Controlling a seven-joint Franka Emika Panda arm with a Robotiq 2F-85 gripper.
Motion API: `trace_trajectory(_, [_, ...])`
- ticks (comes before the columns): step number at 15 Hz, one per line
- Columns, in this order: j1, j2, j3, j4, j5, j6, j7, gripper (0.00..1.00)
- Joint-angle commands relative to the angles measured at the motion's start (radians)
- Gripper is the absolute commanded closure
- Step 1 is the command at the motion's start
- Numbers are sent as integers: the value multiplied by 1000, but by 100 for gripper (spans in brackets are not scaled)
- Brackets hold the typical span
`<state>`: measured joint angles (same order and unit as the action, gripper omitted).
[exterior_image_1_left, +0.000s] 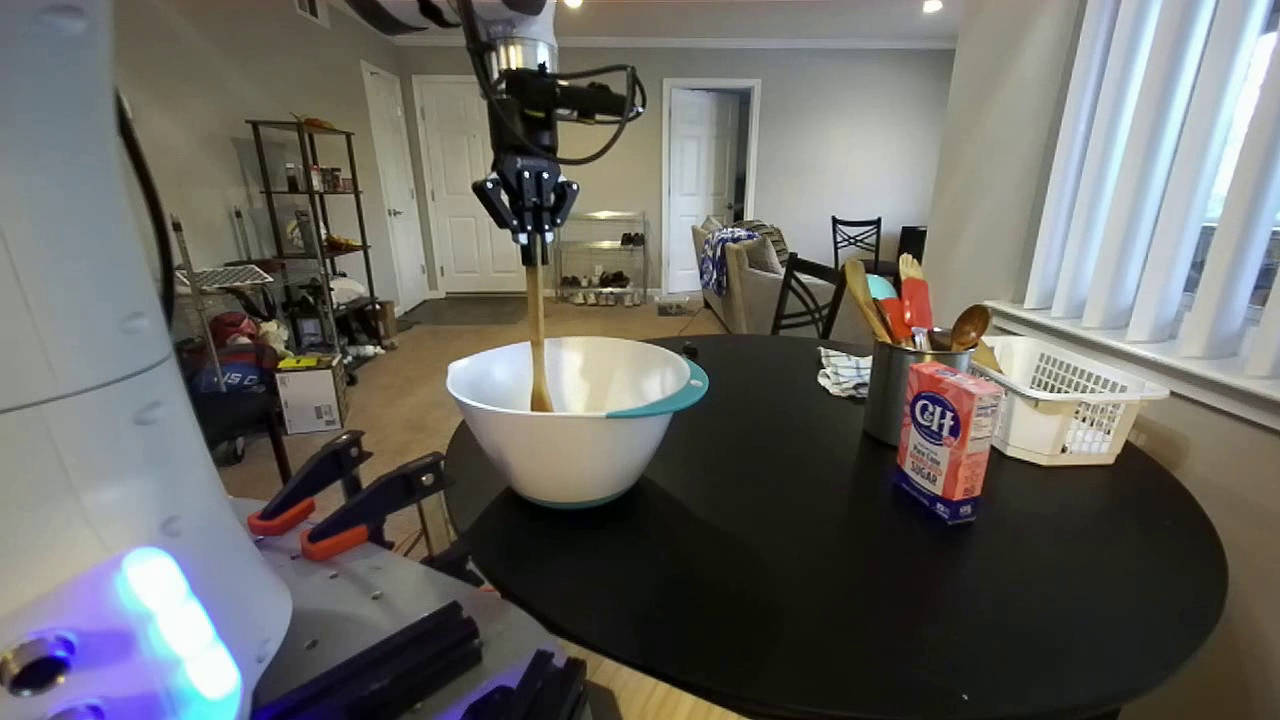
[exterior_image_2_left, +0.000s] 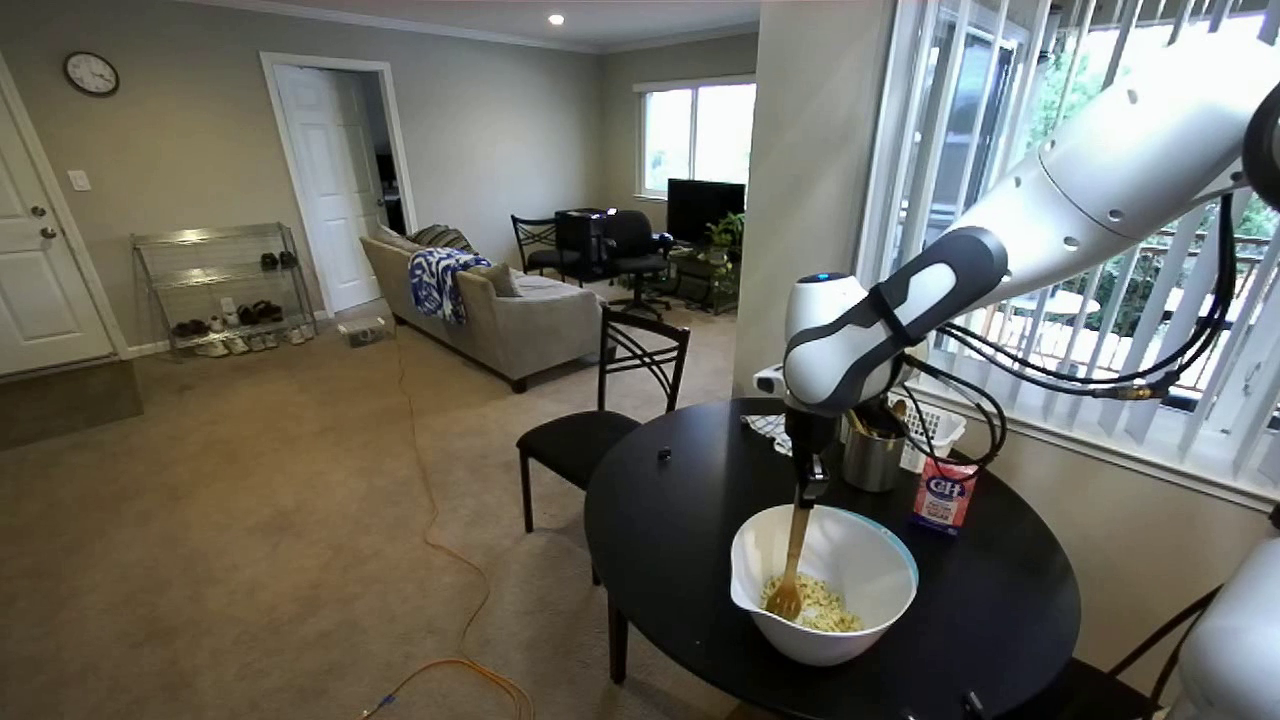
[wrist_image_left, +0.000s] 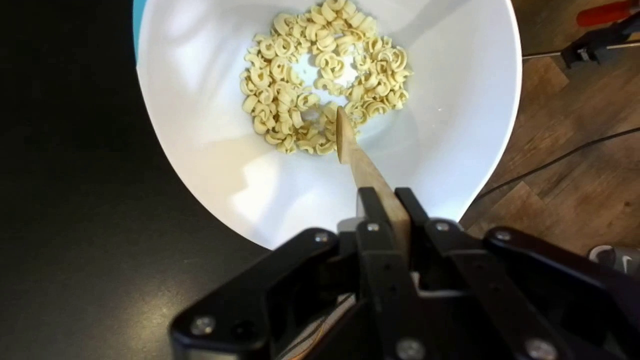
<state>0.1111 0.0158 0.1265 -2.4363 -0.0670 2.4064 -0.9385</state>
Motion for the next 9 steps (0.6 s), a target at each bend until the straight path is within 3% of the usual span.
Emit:
trace_trajectory(1, [2, -23, 2, -30, 55, -5, -75, 97])
trace_trajectory(9, [2, -17, -1, -20, -7, -58, -62, 97])
